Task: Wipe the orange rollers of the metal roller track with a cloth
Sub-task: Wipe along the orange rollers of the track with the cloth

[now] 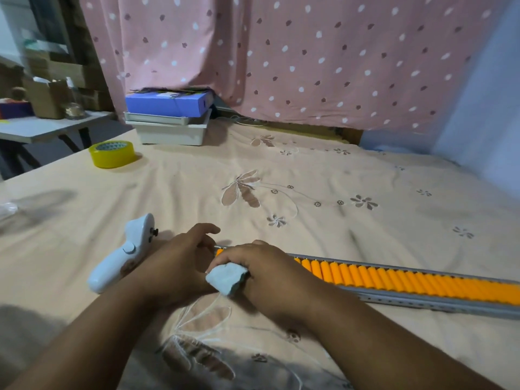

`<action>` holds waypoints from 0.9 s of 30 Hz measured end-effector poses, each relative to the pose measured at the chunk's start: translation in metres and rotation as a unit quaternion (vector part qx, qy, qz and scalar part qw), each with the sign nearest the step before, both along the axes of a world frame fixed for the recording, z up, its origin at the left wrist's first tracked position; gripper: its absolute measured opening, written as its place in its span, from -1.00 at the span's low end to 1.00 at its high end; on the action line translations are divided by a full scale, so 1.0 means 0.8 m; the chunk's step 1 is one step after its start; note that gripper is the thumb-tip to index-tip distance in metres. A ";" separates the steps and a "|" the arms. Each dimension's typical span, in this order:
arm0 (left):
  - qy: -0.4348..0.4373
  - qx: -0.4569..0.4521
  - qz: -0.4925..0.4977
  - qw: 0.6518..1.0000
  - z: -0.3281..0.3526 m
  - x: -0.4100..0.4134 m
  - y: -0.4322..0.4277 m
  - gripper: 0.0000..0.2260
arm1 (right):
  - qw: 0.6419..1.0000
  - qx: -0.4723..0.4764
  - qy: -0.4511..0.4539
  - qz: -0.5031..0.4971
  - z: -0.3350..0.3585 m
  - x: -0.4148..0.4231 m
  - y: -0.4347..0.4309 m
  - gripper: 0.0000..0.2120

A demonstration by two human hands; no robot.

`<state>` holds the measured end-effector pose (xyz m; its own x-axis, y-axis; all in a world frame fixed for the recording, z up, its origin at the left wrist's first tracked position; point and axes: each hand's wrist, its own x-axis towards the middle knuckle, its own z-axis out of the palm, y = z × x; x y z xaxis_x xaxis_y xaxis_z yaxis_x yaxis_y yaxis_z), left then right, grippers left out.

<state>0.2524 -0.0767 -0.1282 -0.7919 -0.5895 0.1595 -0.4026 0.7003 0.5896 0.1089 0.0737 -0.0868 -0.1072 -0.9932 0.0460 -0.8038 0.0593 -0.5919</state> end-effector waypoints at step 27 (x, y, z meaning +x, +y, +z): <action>-0.169 -0.055 -0.114 0.977 0.072 -0.132 0.088 -0.12 | 0.969 -0.065 0.021 -0.239 0.038 -0.235 0.086 -0.74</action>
<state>0.1466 -0.0059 -0.0705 -0.9193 -0.3848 -0.0822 -0.3870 0.8466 0.3655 -0.0789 0.1428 -0.0562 -0.5492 -0.8156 0.1820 -0.7261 0.3580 -0.5870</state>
